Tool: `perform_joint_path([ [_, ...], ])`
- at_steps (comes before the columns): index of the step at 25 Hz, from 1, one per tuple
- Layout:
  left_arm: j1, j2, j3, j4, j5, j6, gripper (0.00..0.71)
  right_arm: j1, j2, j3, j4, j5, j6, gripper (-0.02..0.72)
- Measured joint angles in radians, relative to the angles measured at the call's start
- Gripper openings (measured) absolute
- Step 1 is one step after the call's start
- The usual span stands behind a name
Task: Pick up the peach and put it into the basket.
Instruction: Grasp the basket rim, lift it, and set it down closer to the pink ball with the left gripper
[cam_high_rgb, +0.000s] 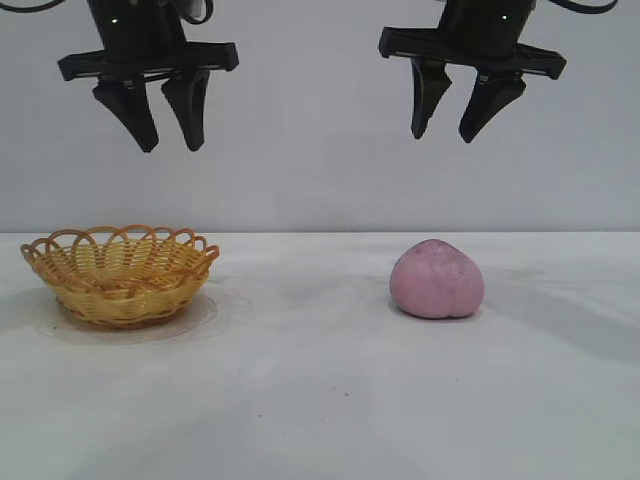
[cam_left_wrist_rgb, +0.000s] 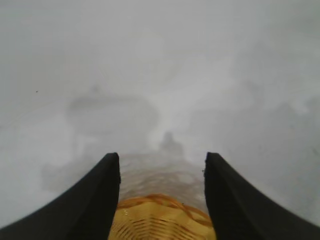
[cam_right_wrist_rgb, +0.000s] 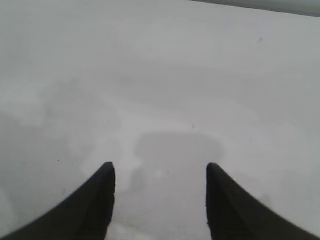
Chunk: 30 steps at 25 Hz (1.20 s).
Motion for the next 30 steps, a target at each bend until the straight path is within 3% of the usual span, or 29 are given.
perform_joint_path([
  [6,0.0,0.0,0.0,0.04,0.037,0.013,0.337,0.0,0.0,0.0,0.0,0.002,0.0,0.389],
  [9,0.002,0.0,-0.002,0.074,0.105,0.089,0.337,0.0,0.0,0.0,0.0,0.004,0.0,0.389],
  [12,0.04,0.011,-0.006,0.064,0.217,0.198,0.337,0.0,0.0,0.0,0.0,0.004,0.0,0.389],
  [14,0.085,0.025,-0.006,0.043,0.266,0.275,0.262,0.0,0.0,0.0,0.0,0.004,0.0,0.389],
  [18,0.145,0.046,-0.006,-0.004,0.284,0.375,0.276,0.0,0.0,0.0,0.0,0.007,0.0,0.389],
  [30,0.155,0.166,-0.007,-0.123,0.26,0.48,0.276,0.0,0.0,0.0,0.0,0.026,-0.018,0.389],
])
